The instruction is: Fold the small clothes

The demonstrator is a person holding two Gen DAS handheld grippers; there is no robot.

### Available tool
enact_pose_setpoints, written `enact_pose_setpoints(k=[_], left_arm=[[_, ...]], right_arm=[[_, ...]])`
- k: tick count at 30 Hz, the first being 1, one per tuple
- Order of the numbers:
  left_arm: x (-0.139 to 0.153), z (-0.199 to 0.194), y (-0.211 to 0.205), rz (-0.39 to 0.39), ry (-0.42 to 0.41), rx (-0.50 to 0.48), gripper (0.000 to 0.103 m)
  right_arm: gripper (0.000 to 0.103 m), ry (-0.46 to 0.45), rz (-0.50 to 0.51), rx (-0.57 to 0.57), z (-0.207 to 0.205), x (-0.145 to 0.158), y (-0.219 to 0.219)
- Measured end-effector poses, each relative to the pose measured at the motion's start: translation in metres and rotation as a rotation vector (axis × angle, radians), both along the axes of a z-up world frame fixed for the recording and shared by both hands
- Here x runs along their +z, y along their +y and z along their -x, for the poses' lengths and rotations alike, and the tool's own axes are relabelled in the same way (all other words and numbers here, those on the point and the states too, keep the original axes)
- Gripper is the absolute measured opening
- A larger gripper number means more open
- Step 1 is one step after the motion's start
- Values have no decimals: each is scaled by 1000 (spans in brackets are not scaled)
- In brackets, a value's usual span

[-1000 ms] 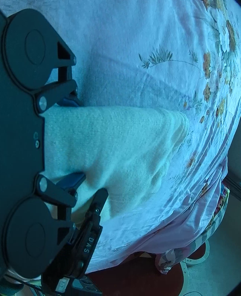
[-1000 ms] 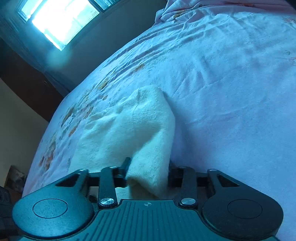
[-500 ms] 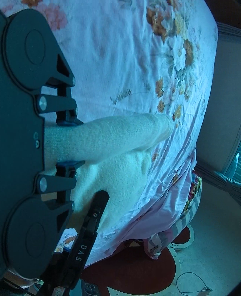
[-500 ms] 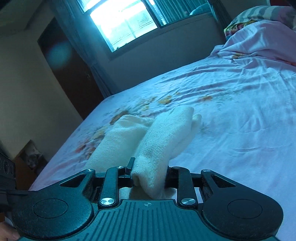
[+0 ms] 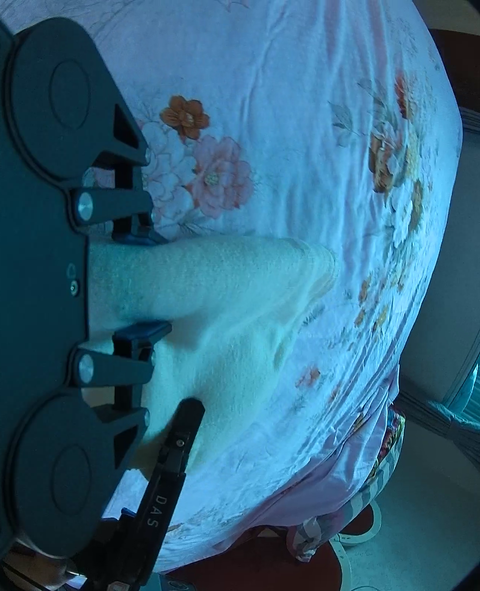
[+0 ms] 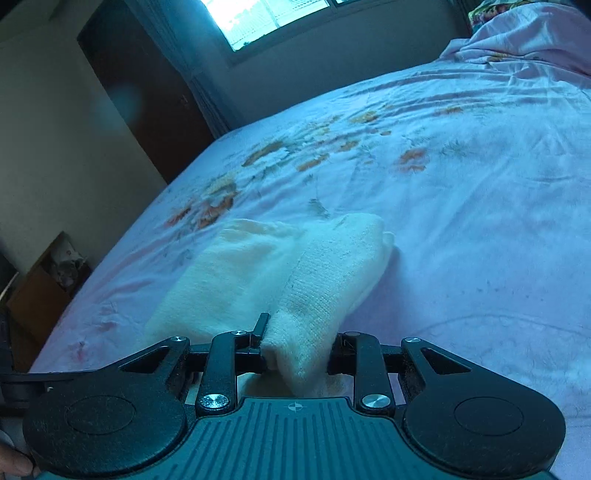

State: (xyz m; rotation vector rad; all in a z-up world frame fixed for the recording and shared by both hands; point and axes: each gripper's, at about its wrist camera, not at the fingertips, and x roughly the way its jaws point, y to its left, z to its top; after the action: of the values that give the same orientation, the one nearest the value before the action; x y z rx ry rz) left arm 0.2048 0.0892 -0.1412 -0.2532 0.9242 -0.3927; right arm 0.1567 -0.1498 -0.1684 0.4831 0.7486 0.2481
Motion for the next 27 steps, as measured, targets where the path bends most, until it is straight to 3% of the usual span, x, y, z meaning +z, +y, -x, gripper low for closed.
enact_pose_setpoints(k=[1, 2, 3, 4, 8, 12, 15, 18, 19, 21, 27], left_arm=[[-3, -1, 3, 9, 12, 12, 46], [-3, -2, 4, 4, 19, 19, 52], [-1, -2, 2, -21, 19, 28, 63], [3, 1, 1, -70, 3, 39, 68], [33, 20, -3, -208, -126, 68, 66], [56, 36, -19, -237, -209, -1, 66], [48, 43, -36, -242, -183, -56, 65], [21, 41, -46, -301, -119, -62, 65], [16, 42, -47, -322, -115, -65, 65], [20, 46, -46, -325, -120, -60, 65], [37, 61, -36, -331, -117, -43, 67]], right_arm=[[29, 18, -2, -11, -1, -5, -3], [39, 27, 13, -21, 0, -7, -5], [52, 25, 59, -47, 0, -6, -6], [55, 16, 98, -72, 2, -1, -7], [56, -43, 178, -127, 11, 26, -14], [56, -153, 244, -45, 25, 53, 9], [56, -142, 307, 34, 28, 42, 35], [56, 34, 358, 82, 16, -2, 42], [56, 34, 334, 71, 16, -8, 37], [56, 43, 323, 54, 17, -2, 34], [56, -56, 305, 42, 49, 37, 35]])
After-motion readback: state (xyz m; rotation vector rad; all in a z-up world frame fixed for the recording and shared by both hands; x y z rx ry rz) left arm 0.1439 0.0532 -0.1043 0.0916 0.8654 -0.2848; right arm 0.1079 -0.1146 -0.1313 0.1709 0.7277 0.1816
